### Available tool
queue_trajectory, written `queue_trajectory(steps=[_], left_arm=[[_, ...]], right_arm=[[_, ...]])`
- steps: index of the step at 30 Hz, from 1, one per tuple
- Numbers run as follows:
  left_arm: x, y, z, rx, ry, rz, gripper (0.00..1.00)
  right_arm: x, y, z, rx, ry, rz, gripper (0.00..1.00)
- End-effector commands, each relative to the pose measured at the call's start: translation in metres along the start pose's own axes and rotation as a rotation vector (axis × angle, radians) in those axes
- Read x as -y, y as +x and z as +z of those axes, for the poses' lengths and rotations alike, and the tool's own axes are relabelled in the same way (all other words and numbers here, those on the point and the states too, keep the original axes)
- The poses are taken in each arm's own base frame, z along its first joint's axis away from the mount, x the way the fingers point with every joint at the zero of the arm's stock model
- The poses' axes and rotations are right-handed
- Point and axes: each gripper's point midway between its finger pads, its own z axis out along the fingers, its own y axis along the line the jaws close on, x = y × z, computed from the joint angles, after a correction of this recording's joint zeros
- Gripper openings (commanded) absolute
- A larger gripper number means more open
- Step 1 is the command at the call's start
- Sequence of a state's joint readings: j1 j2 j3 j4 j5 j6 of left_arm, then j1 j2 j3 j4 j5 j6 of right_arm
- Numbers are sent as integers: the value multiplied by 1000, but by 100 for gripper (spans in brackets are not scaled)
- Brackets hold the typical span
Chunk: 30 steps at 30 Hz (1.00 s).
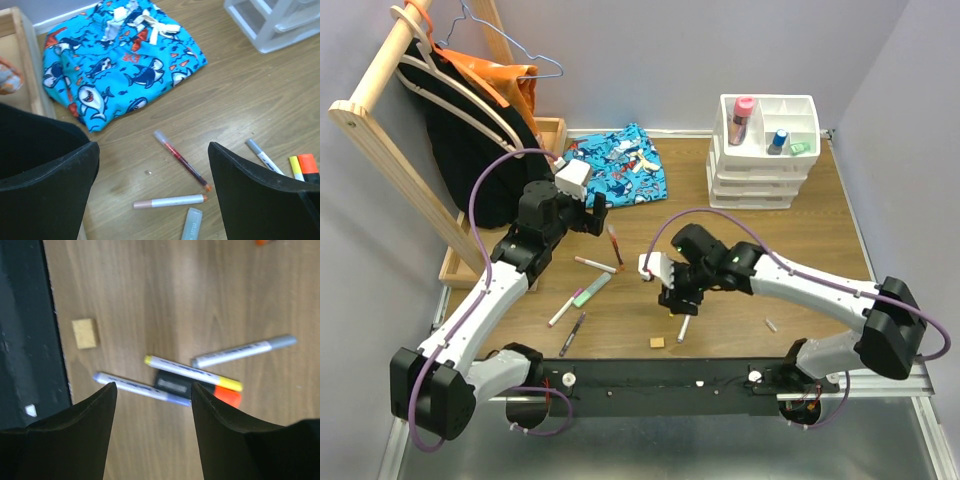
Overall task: Sort the stationery into containers
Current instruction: Pick up the stationery from the center of the board.
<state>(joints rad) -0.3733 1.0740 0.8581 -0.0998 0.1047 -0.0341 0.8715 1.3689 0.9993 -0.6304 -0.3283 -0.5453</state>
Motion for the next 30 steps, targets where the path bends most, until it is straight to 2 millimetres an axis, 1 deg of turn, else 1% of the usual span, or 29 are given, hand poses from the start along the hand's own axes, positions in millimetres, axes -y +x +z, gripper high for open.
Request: queue_trajectory(steps=[1,2,3,4,5,7,8,11,15,19,20,22,30], left_arm=[[-26,-9,-14,51,-139,-5,99],[-27,-12,-19,70,-143,-12,99],[-29,-12,-21,78,-150,-19,99],[-33,-7,-23,73,-163,-37,99],[-34,-10,-28,89,-172,-42,99],[-39,-5,-32,87,-199,-55,99],[-42,-6,-36,96,-212,-65,99],[-47,-5,-42,104,-242,-80,99],[-49,-8,-48,115,-247,-84,99],[-50,-10,-52,121,-252,-84,99],[-50,-11,-52,127,-251,-84,99],[-50,-10,-52,126,-251,-89,99],[-47,-8,-47,112,-235,-113,99]], right_arm=[[-14,-13,26,14,57,99,68],[-27,-19,31,19,34,75,67],[-32,-21,33,22,26,68,67],[-37,-18,37,11,16,69,67],[-44,-20,40,11,4,57,67],[-52,-18,45,3,-14,58,67],[-58,-21,47,7,-24,47,67],[-67,-24,53,7,-29,35,67],[-76,-23,63,-4,-50,8,66],[-81,-18,71,-7,-56,-33,66],[-81,-20,73,1,-53,-35,66],[-83,-15,78,-11,-57,-40,65],[-89,2,83,-57,-72,-49,64]])
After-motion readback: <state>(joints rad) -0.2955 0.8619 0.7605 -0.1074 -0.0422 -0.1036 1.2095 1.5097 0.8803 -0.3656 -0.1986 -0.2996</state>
